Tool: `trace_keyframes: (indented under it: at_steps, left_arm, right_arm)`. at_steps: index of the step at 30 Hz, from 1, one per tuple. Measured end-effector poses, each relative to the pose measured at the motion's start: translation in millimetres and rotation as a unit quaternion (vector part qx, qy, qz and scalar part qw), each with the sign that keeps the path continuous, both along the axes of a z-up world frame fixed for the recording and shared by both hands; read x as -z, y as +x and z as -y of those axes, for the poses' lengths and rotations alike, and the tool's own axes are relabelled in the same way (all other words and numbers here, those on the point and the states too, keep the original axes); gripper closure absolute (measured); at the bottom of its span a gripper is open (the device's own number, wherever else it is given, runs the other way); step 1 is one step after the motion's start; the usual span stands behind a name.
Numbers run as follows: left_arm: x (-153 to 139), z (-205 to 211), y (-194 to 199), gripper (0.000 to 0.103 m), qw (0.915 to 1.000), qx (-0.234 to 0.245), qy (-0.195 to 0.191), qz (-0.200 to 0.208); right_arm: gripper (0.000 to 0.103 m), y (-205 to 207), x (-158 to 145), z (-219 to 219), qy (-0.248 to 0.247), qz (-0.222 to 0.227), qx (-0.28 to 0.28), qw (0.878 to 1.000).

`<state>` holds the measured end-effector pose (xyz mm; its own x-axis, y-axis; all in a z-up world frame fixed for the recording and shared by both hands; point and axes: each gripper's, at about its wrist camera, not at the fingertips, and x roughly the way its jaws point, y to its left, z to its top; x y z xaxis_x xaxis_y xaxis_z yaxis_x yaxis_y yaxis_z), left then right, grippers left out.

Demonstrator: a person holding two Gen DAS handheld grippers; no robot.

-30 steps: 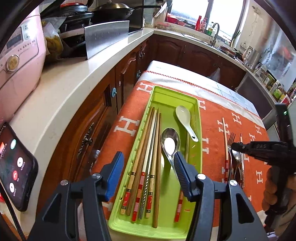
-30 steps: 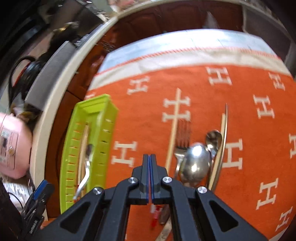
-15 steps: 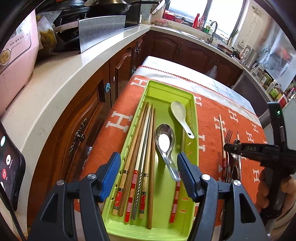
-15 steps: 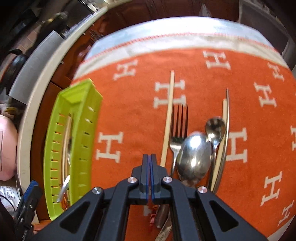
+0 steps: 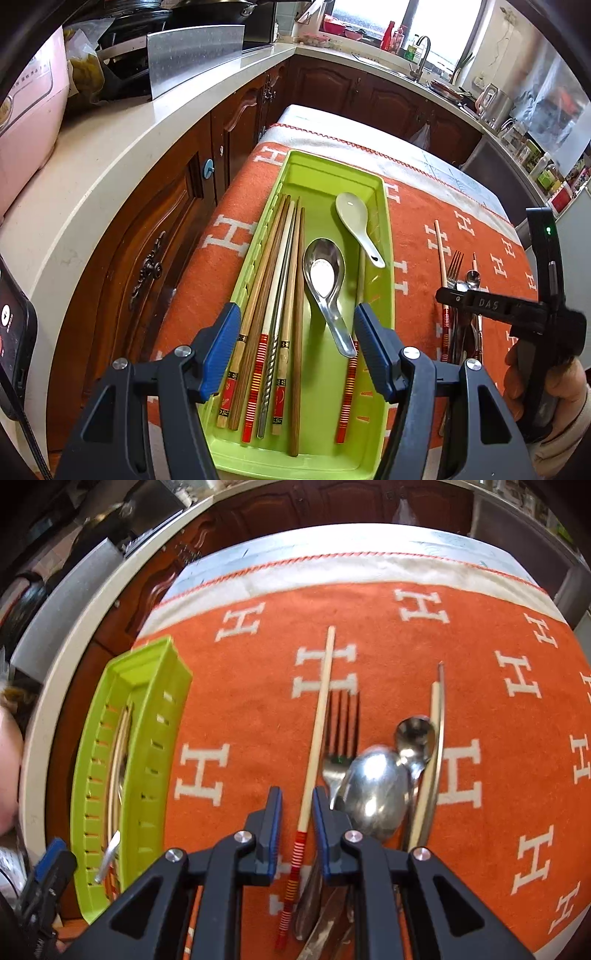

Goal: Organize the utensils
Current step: 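Carry the wooden chopstick into the green tray and open the right tool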

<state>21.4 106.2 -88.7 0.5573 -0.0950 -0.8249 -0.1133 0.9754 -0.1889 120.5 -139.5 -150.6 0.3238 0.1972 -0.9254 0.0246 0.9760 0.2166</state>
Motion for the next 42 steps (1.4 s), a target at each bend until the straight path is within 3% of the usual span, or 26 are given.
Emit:
trace_keyframes:
  at_steps: [7, 12, 17, 25, 30, 33, 36, 39, 42]
  left_arm:
    - [1, 2, 0, 0.041, 1.0000, 0.003, -0.001, -0.002]
    - [5, 8, 2, 0.041, 0.9999, 0.013, 0.002, -0.003]
    - [3, 8, 4, 0.041, 1.0000, 0.009, 0.003, 0.002]
    - [4, 6, 3, 0.041, 1.0000, 0.005, 0.003, -0.003]
    - [-2, 0, 4, 0.041, 0.9999, -0.013, 0.007, 0.000]
    - [-8, -5, 6, 0.041, 0.9994, -0.031, 0.015, 0.003]
    - [-16, -12, 8, 0.041, 0.9981, -0.054, 0.031, 0.003]
    - [-22, -20, 3, 0.040, 0.9975, -0.067, 0.024, 0.003]
    - [-16, -23, -2, 0.034, 0.9961, -0.075, 0.047, -0.007]
  right_arm:
    - [0.089, -3, 0, -9, -0.036, 0.018, -0.002, 0.999]
    - [0.090, -12, 2, -28, -0.101, 0.060, -0.016, 0.993]
    - [0.097, -19, 4, -39, -0.130, 0.085, -0.021, 0.988]
    - [0.098, -20, -10, -15, -0.034, 0.070, 0.021, 0.997]
    - [0.098, -28, -46, -8, 0.066, 0.094, 0.036, 0.993]
    - [0.098, -34, -66, -16, 0.122, 0.110, 0.016, 0.986]
    - [0.098, -41, -75, -44, 0.148, 0.113, -0.025, 0.982]
    - [0.098, -44, -68, -71, 0.158, 0.096, -0.051, 0.981]
    - [0.097, -47, -58, -84, 0.167, 0.086, -0.058, 0.981]
